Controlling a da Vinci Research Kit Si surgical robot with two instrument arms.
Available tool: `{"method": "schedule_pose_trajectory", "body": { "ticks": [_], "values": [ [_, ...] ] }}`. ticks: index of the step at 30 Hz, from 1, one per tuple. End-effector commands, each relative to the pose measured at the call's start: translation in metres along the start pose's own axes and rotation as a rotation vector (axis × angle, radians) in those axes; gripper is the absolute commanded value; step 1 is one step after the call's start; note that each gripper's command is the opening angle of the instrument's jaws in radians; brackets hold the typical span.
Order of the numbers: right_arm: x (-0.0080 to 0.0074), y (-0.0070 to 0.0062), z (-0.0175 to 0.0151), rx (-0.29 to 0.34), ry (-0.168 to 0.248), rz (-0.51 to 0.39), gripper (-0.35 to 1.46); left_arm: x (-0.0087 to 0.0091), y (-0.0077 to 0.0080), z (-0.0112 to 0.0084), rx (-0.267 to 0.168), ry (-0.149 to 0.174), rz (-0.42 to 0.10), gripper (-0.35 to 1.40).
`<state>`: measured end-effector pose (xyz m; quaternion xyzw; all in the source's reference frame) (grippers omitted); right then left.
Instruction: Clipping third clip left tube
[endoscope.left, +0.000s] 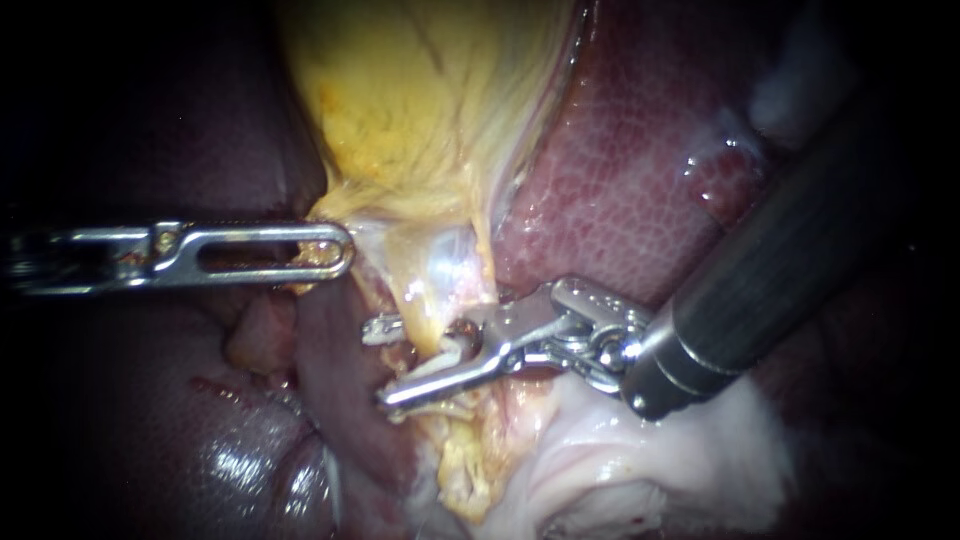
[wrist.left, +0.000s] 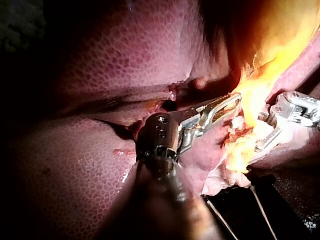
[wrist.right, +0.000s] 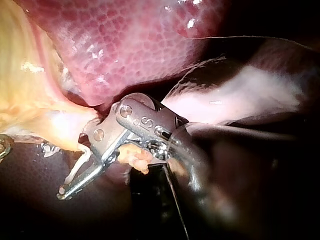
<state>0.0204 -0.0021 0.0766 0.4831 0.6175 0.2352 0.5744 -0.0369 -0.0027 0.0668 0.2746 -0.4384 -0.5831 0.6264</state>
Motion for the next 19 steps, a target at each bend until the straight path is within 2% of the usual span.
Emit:
{"method": "schedule_pose_trajectory", "body": {
  "ticks": [1, 2, 3, 10, 19],
  "values": [
    [0.0000, -0.0001, -0.0004, 0.025, -0.011, 0.016, 0.04, 0.0000, 0.0000, 0.0000, 0.000, 0.000, 0.000, -0.35],
    [-0.0001, -0.0002, -0.0008, 0.021, -0.010, 0.017, -0.23, 0.0000, 0.0000, 0.0000, 0.000, 0.000, 0.000, -0.35],
    [-0.0001, -0.0001, -0.0010, 0.016, -0.007, 0.017, -0.35, 0.0000, 0.0000, 0.0000, 0.000, 0.000, 0.000, -0.35],
    [-0.0006, 0.0005, -0.0012, 0.013, -0.008, 0.014, -0.35, 0.0001, 0.0000, 0.0000, -0.001, -0.001, 0.000, -0.35],
    [-0.0006, 0.0005, -0.0013, 0.013, -0.008, 0.014, -0.35, 0.0001, 0.0000, 0.0000, 0.002, 0.001, 0.000, -0.35]
  ]
}}
